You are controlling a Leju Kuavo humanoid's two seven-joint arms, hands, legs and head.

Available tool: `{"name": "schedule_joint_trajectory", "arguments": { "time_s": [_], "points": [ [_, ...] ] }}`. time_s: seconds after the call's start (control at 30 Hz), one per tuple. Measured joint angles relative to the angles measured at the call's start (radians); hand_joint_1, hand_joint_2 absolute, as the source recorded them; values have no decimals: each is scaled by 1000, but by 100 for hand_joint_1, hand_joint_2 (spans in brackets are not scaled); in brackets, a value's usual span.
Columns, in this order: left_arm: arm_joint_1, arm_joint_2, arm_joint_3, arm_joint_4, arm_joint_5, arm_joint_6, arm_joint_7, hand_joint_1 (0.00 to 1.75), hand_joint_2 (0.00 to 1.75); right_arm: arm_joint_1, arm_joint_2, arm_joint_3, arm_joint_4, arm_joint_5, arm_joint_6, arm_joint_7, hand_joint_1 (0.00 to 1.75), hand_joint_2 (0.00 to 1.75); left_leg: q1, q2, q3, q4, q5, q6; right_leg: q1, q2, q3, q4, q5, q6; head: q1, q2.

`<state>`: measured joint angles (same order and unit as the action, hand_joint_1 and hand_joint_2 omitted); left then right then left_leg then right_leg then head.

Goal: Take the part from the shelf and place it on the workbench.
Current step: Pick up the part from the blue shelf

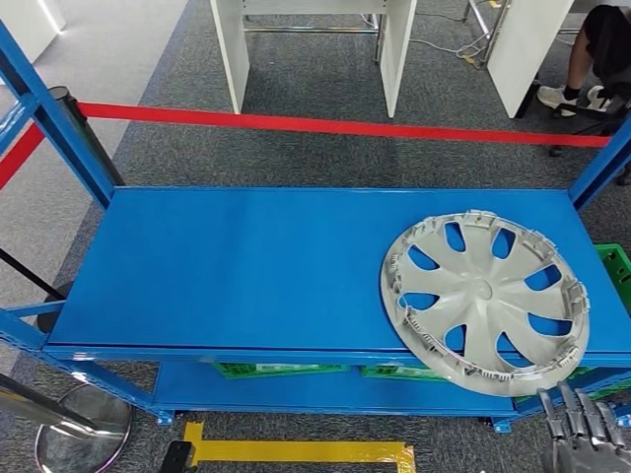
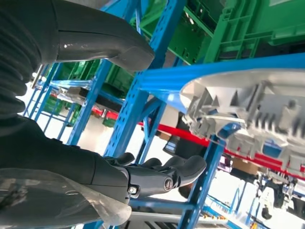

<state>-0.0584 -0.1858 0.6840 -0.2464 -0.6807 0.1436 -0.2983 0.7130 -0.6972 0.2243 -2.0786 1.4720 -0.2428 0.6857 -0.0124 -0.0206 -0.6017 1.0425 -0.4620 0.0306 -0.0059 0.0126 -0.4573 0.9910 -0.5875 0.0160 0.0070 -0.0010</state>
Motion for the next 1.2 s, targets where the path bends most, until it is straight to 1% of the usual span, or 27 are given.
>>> {"name": "schedule_joint_trajectory", "arguments": {
  "time_s": [0.37, 0.6, 0.73, 0.87, 1.03, 1.2],
  "points": [
    [-3, 0, 0, 0, -11, -4, -1, 0, 175, -49, 36, -66, 92, -43, -18, -82, 0, 175, 0, 0, 0, 0, 0, 0, 0, 0, 0, 0, 0, 0, 0, 0],
    [-4, 0, 1, 0, -13, -4, -1, 0, 175, -59, 51, -89, 121, -46, -18, -91, 0, 175, 0, 0, 0, 0, 0, 0, 0, 0, 0, 0, 0, 0, 0, 0],
    [-4, 0, 3, 0, -14, -6, -1, 0, 175, -64, 61, -101, 130, -47, -16, -117, 0, 175, 0, 0, 0, 0, 0, 0, 0, 0, 0, 0, 0, 0, 0, 0],
    [-5, 0, 5, 0, -21, -11, -2, 0, 175, -79, 82, -138, 144, -54, -2, -179, 0, 175, 0, 0, 0, 0, 0, 0, 0, 0, 0, 0, 0, 0, 0, 0],
    [-6, 0, 7, 0, -27, -15, -3, 0, 175, -98, 123, -207, 167, -56, 25, -272, 0, 175, 0, 0, 0, 0, 0, 0, 0, 0, 0, 0, 0, 0, 0, 0],
    [-6, 1, 9, 0, -32, -16, -7, 0, 175, -114, 154, -267, 187, -58, 52, -332, 0, 175, 0, 0, 0, 0, 0, 0, 0, 0, 0, 0, 0, 0, 0, 0]
  ]
}}
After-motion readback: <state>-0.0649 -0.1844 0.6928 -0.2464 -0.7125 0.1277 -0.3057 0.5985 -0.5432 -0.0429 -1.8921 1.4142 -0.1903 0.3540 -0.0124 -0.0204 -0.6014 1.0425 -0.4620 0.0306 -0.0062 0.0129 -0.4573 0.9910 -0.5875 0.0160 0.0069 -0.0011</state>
